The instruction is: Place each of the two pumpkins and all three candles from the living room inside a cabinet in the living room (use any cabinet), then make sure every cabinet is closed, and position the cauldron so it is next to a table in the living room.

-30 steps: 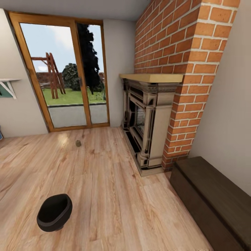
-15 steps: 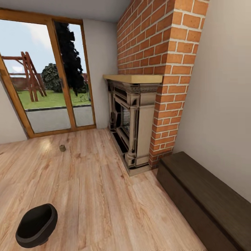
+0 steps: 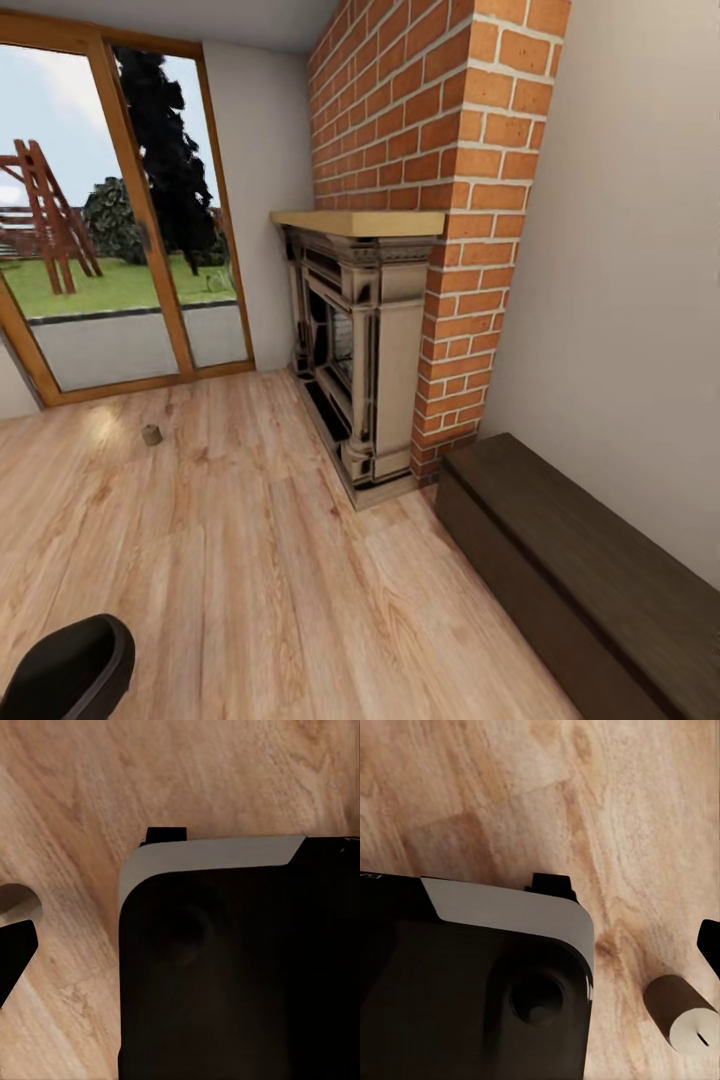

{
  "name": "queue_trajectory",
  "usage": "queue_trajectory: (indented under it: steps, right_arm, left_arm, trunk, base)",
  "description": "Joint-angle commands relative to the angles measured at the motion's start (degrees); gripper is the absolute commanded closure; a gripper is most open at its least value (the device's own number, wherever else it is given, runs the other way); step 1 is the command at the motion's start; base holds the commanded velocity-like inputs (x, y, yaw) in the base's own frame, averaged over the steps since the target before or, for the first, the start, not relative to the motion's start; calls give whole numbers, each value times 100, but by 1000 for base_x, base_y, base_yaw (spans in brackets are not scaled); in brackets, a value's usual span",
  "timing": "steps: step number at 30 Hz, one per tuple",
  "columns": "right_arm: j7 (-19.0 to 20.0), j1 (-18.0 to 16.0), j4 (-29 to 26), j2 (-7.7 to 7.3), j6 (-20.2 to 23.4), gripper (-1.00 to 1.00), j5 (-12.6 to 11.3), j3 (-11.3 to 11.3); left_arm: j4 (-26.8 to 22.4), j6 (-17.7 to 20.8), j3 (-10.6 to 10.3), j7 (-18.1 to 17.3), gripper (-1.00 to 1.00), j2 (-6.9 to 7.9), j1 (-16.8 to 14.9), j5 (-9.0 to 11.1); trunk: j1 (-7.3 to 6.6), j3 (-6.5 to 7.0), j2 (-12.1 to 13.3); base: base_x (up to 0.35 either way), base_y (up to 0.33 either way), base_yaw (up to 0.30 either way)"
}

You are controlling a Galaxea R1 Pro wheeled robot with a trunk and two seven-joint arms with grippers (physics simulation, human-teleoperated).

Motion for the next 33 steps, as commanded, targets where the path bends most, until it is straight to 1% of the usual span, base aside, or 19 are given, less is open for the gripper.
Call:
queue_trajectory:
  steps: [1,9,29,33]
  right_arm:
    - [0,0,0,0,0,-100,0,0]
    - [4,0,0,0,-6,-100,0,0]
    - [9,0,0,0,-9,-100,0,0]
    - [9,0,0,-7,-9,-100,0,0]
  left_arm:
    - [0,0,0,0,-100,0,0,0]
    - [0,0,0,0,-100,-2,-1,6]
    - [0,0,1,8,-100,-7,-2,9]
    - [0,0,0,9,-100,-8,0,9]
  trunk:
    - [0,-8,0]
    - [0,-73,0]
    - [0,-244,0]
    - [0,-270,0]
  base:
    - [131,0,-120]
    - [98,0,-119]
    - [3,0,-101]
    - [0,142,-163]
